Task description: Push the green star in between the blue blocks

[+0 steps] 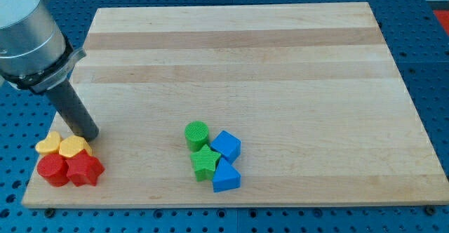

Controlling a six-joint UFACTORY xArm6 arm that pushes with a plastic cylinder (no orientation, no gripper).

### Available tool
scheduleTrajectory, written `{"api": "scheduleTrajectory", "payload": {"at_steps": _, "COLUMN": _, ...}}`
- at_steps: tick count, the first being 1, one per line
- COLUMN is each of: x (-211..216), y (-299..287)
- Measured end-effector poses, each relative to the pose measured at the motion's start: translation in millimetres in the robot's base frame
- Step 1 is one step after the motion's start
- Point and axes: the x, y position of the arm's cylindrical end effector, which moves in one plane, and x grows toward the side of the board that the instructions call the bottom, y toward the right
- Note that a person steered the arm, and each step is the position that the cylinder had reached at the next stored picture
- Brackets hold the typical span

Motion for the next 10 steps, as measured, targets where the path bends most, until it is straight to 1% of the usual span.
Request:
{"api": "scheduleTrajectory", "payload": {"at_steps": 2, "x": -6, "y": 4}}
{"api": "scheduleTrajectory", "payload": {"at_steps": 3, "x": -13, "y": 35}}
{"api": "scheduleTrajectory", "payload": {"at_steps": 4, "x": -3, "y": 46}}
{"api": "scheduleTrajectory", "payload": {"at_steps": 5, "x": 25, "y": 46}}
{"api": "scheduleTrajectory", "payload": {"at_steps": 6, "x": 43, "y": 53}}
{"api": "scheduleTrajectory", "payload": {"at_steps": 7, "x": 54, "y": 82}}
{"api": "scheduleTrajectory", "payload": {"at_steps": 10, "x": 61, "y": 222}}
